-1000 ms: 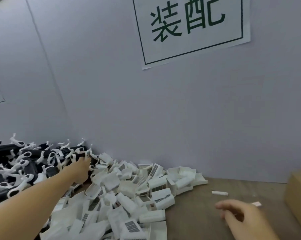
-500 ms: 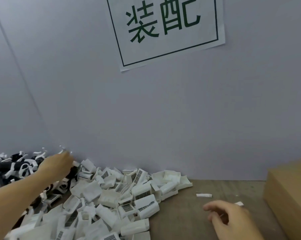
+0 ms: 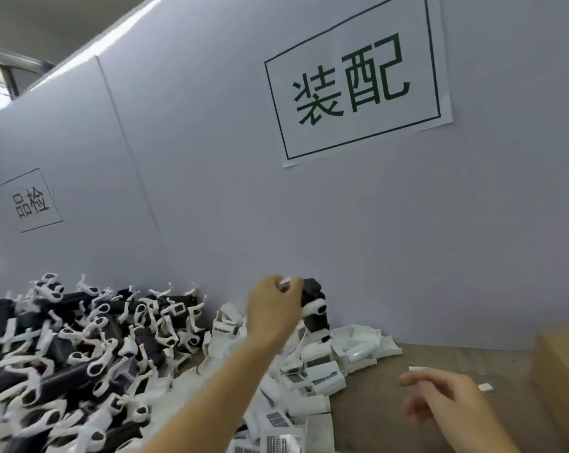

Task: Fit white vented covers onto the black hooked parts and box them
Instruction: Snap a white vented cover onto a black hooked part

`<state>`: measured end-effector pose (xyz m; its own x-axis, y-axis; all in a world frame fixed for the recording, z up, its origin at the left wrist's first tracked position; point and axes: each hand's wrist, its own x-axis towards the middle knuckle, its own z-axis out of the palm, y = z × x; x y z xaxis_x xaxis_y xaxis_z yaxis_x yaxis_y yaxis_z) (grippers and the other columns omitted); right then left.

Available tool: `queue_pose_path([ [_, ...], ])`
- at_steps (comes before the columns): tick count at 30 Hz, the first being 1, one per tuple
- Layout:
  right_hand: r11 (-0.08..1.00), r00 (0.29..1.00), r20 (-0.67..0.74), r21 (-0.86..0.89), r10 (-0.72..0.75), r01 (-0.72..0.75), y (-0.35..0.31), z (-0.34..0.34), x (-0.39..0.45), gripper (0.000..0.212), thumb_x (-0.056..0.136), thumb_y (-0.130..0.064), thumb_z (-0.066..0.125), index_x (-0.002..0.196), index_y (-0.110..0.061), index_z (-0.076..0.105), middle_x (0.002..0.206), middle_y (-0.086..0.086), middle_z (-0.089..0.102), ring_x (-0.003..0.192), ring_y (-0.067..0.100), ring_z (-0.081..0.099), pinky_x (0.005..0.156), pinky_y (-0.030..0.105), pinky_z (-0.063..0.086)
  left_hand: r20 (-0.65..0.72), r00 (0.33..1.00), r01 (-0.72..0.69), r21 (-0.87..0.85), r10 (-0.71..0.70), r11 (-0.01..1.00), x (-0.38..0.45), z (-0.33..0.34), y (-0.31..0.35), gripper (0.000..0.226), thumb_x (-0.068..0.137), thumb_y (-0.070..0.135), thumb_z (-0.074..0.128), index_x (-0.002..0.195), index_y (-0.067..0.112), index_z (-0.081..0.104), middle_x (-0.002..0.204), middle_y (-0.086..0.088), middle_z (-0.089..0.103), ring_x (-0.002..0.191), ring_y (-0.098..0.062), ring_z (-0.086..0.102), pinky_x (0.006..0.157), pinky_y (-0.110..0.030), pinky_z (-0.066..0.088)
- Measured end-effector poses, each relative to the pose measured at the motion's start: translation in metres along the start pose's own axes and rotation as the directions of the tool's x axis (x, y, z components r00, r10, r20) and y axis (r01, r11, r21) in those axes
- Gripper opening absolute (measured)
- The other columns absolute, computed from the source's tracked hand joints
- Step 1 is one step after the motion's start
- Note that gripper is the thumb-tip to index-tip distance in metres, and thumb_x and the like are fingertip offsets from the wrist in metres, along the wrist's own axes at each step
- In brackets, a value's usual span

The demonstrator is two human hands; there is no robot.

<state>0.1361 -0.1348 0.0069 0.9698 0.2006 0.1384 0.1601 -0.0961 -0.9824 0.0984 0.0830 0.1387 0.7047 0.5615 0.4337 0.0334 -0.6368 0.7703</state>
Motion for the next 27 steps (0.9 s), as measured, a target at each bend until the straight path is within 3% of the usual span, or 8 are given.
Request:
queue_pose_path([
  [4,0.955,0.996,0.018,0.283,0.087,-0.089,-0.011,0.001,-0.009,0.054,0.106,-0.031,0.040,0.082,0.000,0.076,0.066,0.027,0.070,0.047,0.029,0.062,0.058,0.033,0.035,-0.042,0.981,-0.191,-0.005,0.190,0.982,-0.081,0.058,0.010,0.033,0.088,0.034,0.056,0.064,0.026,0.036,0.074,0.009,0.045,0.066,-0.008,0.041,0.060,-0.022,0.031],
  [8,0.892,0.974,0.027,0.396,0.224,-0.216,-0.017,-0.004,-0.006,0.065,0.094,-0.058,0.047,0.080,-0.005,0.081,0.081,0.024,0.075,0.071,0.036,0.070,0.073,0.042,0.055,0.085,0.962,-0.252,-0.107,0.261,0.962,-0.130,0.100,0.003,0.028,0.078,0.028,0.066,0.062,0.032,0.044,0.077,0.018,0.049,0.071,0.004,0.048,0.063,-0.009,0.034],
  [12,0.911,0.969,0.238,0.411,-0.065,-0.039,-0.026,-0.006,-0.011,0.042,0.089,-0.070,0.041,0.080,-0.049,0.076,0.085,-0.019,0.075,0.073,-0.016,0.065,0.068,0.005,0.048,0.159,0.870,-0.429,-0.223,0.467,0.875,-0.137,0.126,-0.016,0.014,0.071,0.006,0.064,0.080,0.014,0.072,0.105,0.014,0.070,0.098,0.007,0.063,0.094,-0.006,0.041],
  [13,0.912,0.986,0.169,0.405,-0.003,-0.067,-0.021,-0.005,-0.009,0.060,0.096,-0.057,0.018,0.083,-0.047,0.076,0.082,-0.017,0.075,0.071,-0.010,0.067,0.066,0.008,0.049,0.214,0.855,-0.403,-0.299,0.472,0.865,-0.136,0.127,-0.018,0.020,0.076,0.002,0.060,0.082,0.014,0.075,0.112,0.015,0.070,0.111,0.009,0.060,0.102,-0.008,0.037],
  [15,0.900,0.996,-0.022,0.431,0.081,-0.064,-0.006,-0.005,0.003,0.033,0.104,-0.035,0.045,0.100,-0.020,0.074,0.082,0.001,0.074,0.067,0.013,0.068,0.061,0.029,0.049,0.269,0.900,-0.206,-0.432,0.343,0.878,-0.132,0.127,-0.019,0.033,0.085,-0.011,0.056,0.076,0.012,0.077,0.114,0.010,0.073,0.115,0.008,0.060,0.099,-0.009,0.040],
  [19,0.975,0.982,-0.184,0.222,0.029,0.013,0.004,-0.007,0.005,0.012,0.096,-0.014,0.061,0.107,-0.018,0.063,0.094,0.008,0.069,0.076,0.020,0.065,0.062,0.031,0.049,0.266,0.962,0.097,-0.538,0.060,0.837,-0.124,0.132,-0.027,0.037,0.094,0.001,0.057,0.066,0.019,0.074,0.075,0.002,0.075,0.077,-0.012,0.069,0.071,-0.030,0.054],
  [22,0.984,0.984,-0.067,0.058,-0.163,0.167,0.004,-0.004,-0.004,0.043,0.086,-0.009,0.073,0.112,-0.039,0.057,0.104,-0.013,0.065,0.080,0.005,0.070,0.056,0.024,0.058,0.407,0.904,0.382,-0.631,-0.131,0.675,-0.118,0.132,-0.027,0.029,0.101,0.028,0.053,0.089,0.018,0.077,0.084,-0.003,0.078,0.080,-0.020,0.075,0.062,-0.029,0.055],
  [27,0.870,0.920,0.069,-0.304,-0.386,0.388,0.003,0.011,-0.010,0.065,0.073,-0.028,0.074,0.126,-0.049,0.045,0.116,-0.027,0.058,0.111,-0.003,0.058,0.084,0.015,0.053,0.544,0.805,0.593,-0.752,-0.238,0.287,-0.112,0.128,-0.028,0.020,0.092,0.027,0.067,0.099,0.011,0.077,0.100,-0.016,0.077,0.099,-0.031,0.073,0.095,-0.048,0.055],
])
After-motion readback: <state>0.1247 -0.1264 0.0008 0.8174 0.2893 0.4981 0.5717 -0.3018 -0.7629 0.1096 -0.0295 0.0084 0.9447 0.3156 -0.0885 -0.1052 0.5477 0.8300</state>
